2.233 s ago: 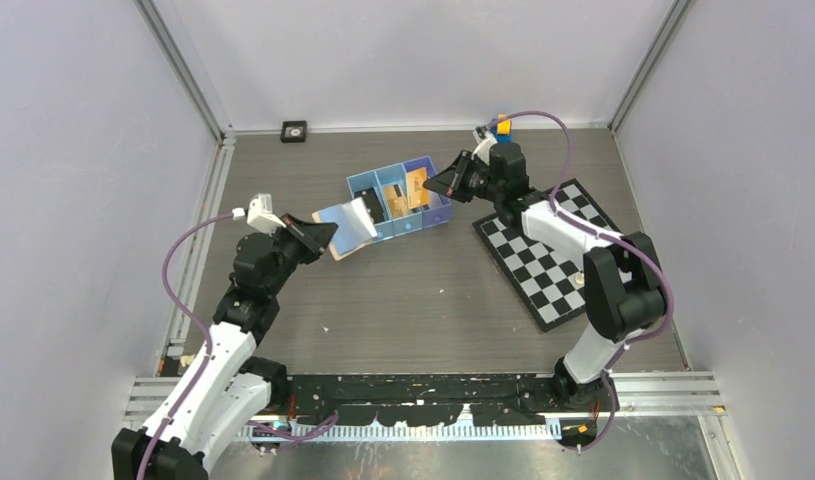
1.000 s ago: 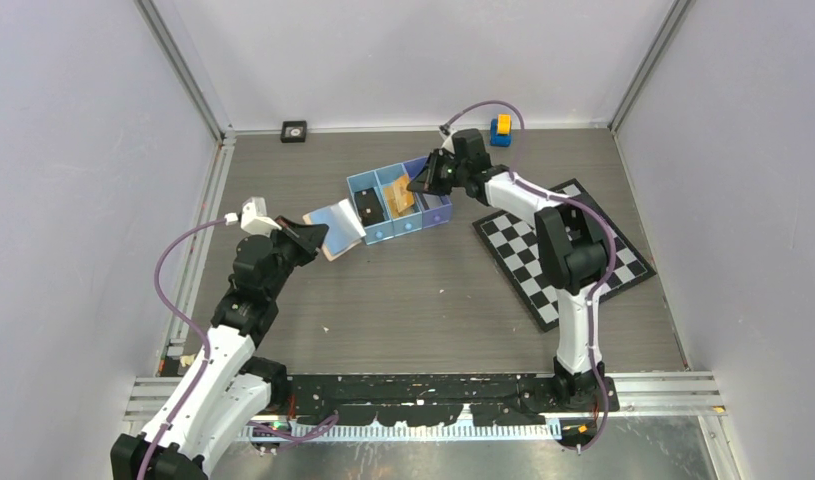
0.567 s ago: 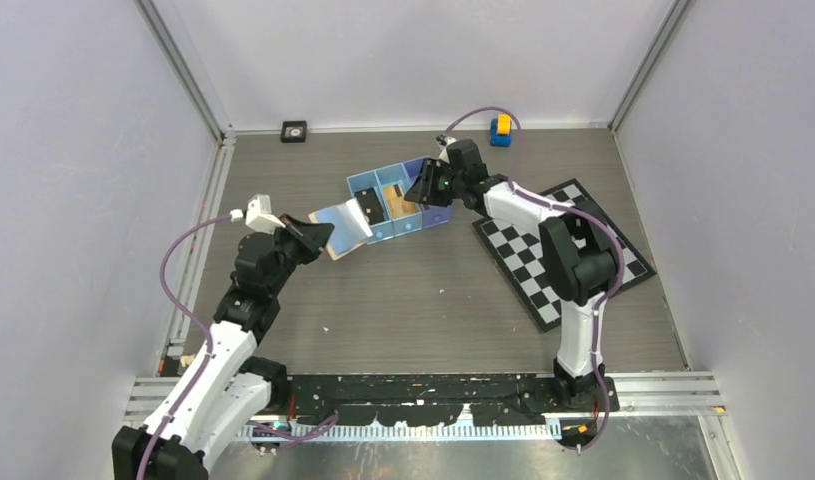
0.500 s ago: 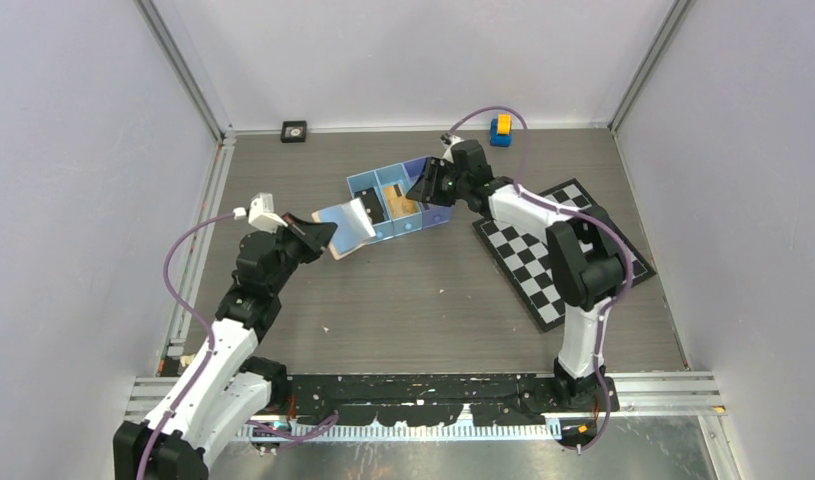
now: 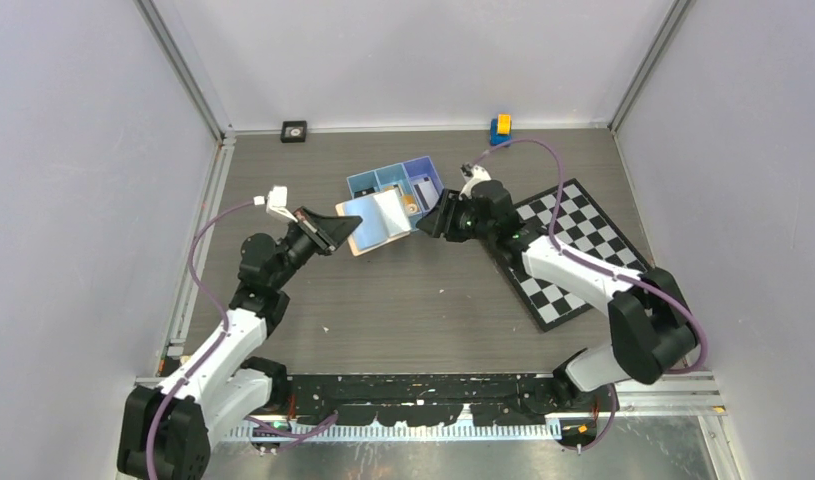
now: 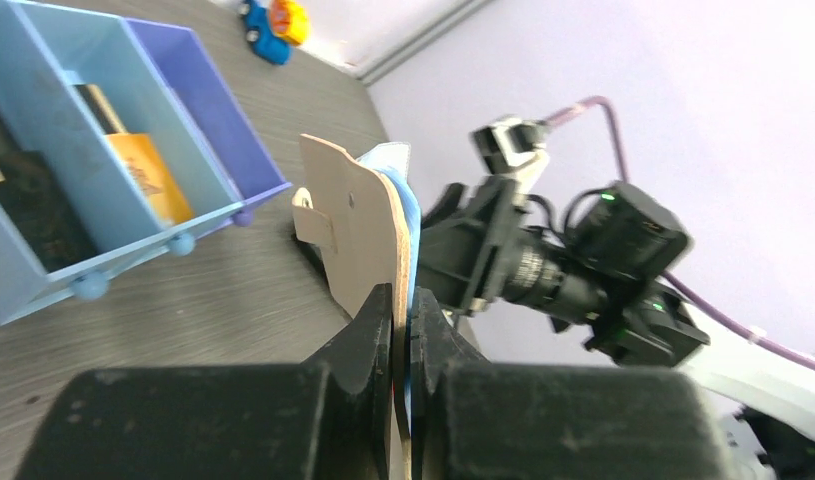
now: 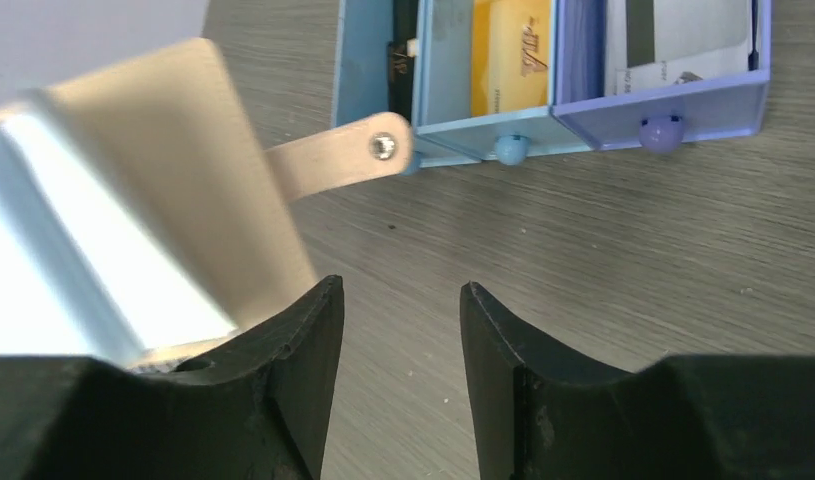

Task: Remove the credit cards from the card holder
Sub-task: Close the card holder.

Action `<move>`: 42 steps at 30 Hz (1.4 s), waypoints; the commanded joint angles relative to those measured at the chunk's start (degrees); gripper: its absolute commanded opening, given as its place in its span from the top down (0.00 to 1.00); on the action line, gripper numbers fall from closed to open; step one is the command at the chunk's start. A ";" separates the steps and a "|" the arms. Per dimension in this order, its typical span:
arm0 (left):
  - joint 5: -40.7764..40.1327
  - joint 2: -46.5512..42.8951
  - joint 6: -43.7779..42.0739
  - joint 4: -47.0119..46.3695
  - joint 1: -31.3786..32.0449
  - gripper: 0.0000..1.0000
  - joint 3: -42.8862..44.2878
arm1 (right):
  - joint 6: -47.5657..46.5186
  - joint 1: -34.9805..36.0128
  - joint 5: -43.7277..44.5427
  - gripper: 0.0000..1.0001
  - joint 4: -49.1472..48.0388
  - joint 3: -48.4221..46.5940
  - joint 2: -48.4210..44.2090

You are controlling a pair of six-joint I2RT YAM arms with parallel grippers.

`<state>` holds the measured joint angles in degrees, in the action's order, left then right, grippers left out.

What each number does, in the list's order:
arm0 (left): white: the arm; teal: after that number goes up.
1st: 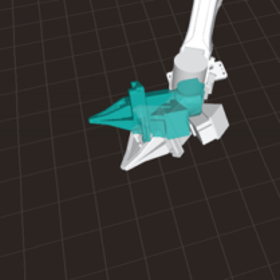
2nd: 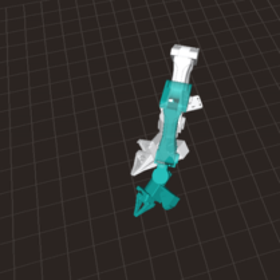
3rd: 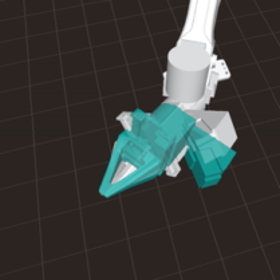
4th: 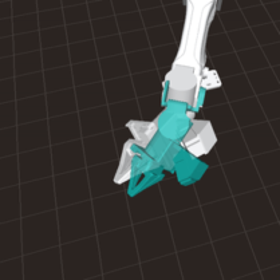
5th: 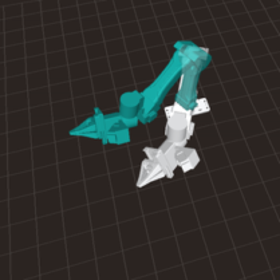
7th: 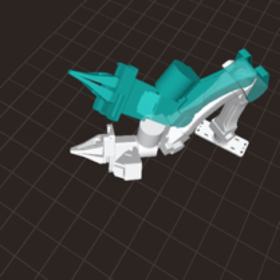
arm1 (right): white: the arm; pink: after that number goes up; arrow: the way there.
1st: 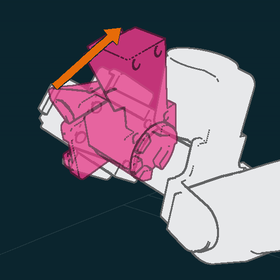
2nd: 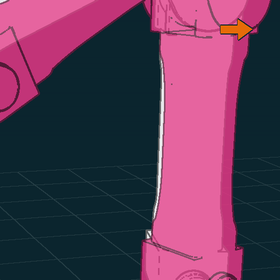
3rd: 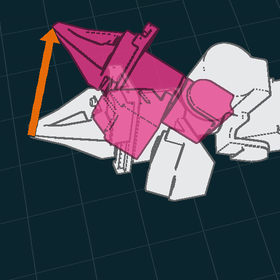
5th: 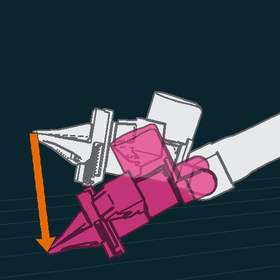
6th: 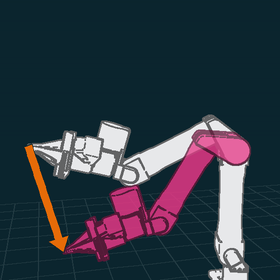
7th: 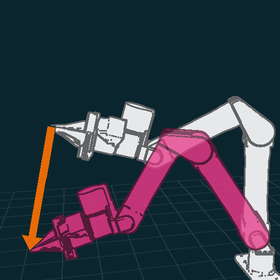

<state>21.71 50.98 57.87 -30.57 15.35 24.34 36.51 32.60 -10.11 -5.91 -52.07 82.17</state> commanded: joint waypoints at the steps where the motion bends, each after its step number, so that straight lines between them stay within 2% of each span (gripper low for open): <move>1: 8.04 3.95 4.84 -17.75 -0.33 1.00 -0.40 | 0.03 0.06 2.22 0.51 -1.25 -2.13 4.39; 7: 15.28 9.94 10.89 -32.11 -0.23 1.00 0.53 | 1.66 -0.10 -2.66 0.56 -7.99 -0.05 7.07; 12: 15.37 11.92 11.68 -34.58 -0.24 1.00 0.47 | 5.67 -0.14 -11.43 0.62 -21.06 4.42 4.46; 14: 13.98 11.72 9.87 -30.77 -0.24 1.00 0.63 | 6.09 -0.10 -11.87 0.64 -24.85 6.80 1.68; 19: 8.35 8.47 2.59 -11.48 -0.19 1.00 2.68 | 6.34 -0.01 -12.73 0.68 -30.93 10.87 -3.26; 23: 7.91 9.07 2.60 -10.66 -0.16 1.00 2.89 | 7.08 0.32 -14.44 0.68 -35.23 12.32 -4.34; 30: 10.80 14.54 4.50 -14.10 1.39 1.00 4.29 | 3.65 3.43 -15.27 0.67 -30.24 8.90 -2.74; 33: 11.92 16.86 4.51 -14.36 2.18 1.00 5.36 | 0.76 5.47 -13.97 0.61 -26.85 7.52 -2.60; 35: 12.48 18.11 4.91 -16.16 2.75 1.00 5.41 | -0.66 6.28 -12.37 0.51 -24.89 7.25 -2.80; 42: 15.25 21.88 9.15 -23.51 3.28 1.00 5.48 | -0.45 6.33 -9.52 0.44 -21.81 6.20 -2.09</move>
<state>33.87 71.77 64.07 -45.80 18.04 27.42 37.23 38.52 -21.65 -27.57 -43.09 79.88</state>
